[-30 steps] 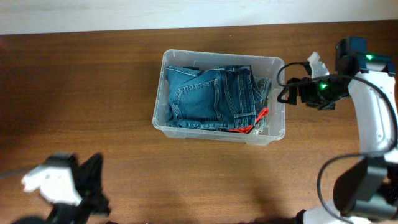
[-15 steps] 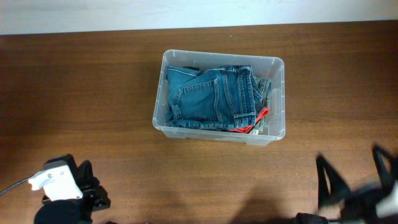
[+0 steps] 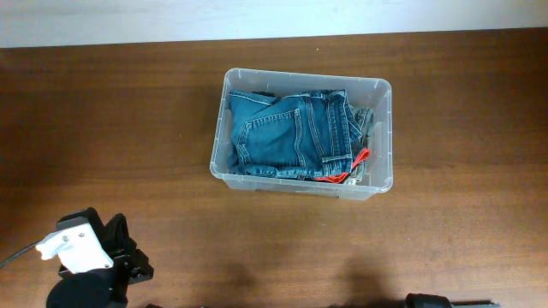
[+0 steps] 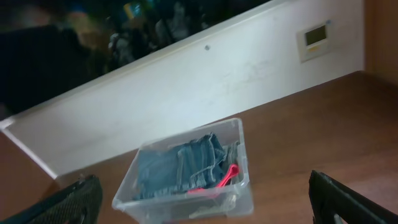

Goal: Pack container

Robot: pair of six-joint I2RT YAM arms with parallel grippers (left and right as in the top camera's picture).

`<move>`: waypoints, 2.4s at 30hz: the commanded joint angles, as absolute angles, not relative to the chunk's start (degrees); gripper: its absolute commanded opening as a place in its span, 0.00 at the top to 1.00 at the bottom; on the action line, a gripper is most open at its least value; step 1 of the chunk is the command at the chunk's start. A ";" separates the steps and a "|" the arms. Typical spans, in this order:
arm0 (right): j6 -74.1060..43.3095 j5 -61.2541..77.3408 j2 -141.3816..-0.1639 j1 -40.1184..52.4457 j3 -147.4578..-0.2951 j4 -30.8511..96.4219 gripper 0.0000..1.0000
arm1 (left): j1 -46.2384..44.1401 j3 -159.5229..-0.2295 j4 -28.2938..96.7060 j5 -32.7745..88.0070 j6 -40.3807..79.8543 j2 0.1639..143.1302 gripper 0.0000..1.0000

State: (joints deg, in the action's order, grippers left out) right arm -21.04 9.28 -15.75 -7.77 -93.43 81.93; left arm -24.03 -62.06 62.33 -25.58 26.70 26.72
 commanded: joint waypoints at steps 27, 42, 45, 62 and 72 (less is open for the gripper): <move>-11.03 1.04 -5.43 9.43 -75.66 86.15 0.02 | -23.86 -61.84 72.31 -17.76 19.68 2.70 0.95; -14.41 1.04 -0.45 9.37 -70.28 81.80 0.02 | -23.86 -59.05 72.20 -16.25 19.62 2.70 0.00; -14.41 0.56 -0.45 9.37 -70.02 79.59 0.02 | -23.86 -57.60 69.23 -15.86 19.59 2.70 0.00; -13.78 13.34 -0.40 9.37 -32.42 29.71 0.02 | -23.83 -18.90 11.68 4.08 -2.20 2.70 0.00; -13.80 10.66 -0.40 9.37 -18.83 26.06 0.02 | -23.83 -6.70 7.64 -0.01 1.85 2.70 0.00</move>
